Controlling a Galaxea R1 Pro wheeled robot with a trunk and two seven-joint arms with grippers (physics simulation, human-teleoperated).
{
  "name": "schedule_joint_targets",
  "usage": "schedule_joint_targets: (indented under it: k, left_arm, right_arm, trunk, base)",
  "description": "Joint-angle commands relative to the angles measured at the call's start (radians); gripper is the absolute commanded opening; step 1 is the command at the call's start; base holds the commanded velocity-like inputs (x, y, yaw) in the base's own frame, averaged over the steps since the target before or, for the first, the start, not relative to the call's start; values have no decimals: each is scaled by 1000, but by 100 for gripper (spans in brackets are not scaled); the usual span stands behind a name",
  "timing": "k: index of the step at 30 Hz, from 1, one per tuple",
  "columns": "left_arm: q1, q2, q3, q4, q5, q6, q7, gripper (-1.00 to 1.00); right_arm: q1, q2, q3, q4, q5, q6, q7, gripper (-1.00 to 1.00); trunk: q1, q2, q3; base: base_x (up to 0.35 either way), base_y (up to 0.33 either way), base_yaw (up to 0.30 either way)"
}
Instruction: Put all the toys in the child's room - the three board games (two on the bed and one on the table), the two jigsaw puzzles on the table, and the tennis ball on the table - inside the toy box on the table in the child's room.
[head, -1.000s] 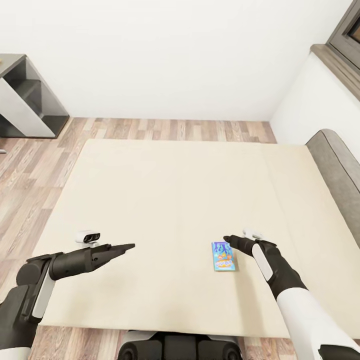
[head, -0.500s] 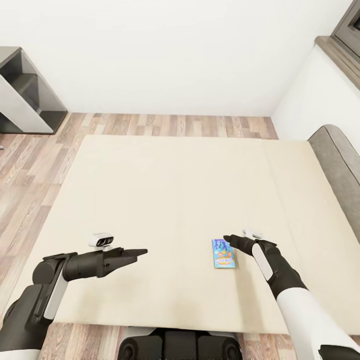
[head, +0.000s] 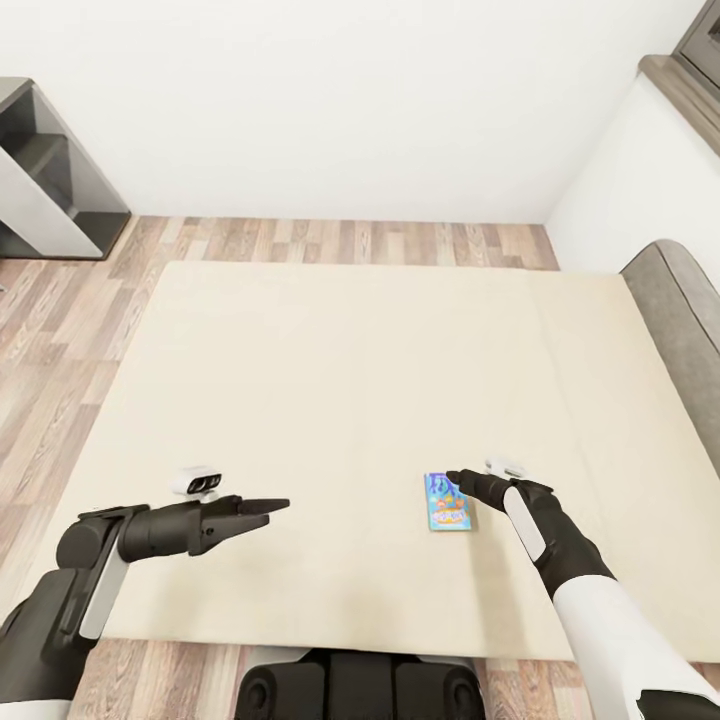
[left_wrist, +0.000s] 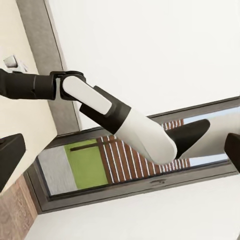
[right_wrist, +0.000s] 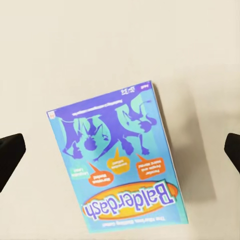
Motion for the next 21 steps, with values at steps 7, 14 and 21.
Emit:
schedule_joint_targets:
  k: [7, 14, 21]
  left_arm:
    - [0, 7, 21, 1, -1, 11, -4, 100]
    - [0, 8, 30, 2, -1, 12, -4, 100]
    - [0, 8, 31, 2, -1, 12, -4, 100]
  right_arm:
    - [1, 0, -2, -1, -2, 5, 2, 100]
    - [1, -1, -3, -1, -2, 8, 3, 100]
    - [1, -9, -10, -2, -6, 12, 6, 100]
  trunk:
    - [0, -2, -13]
    - [0, -2, -24]
    - [0, -2, -36]
  base:
    - [0, 0, 0]
    - [0, 0, 0]
    - [0, 0, 0]
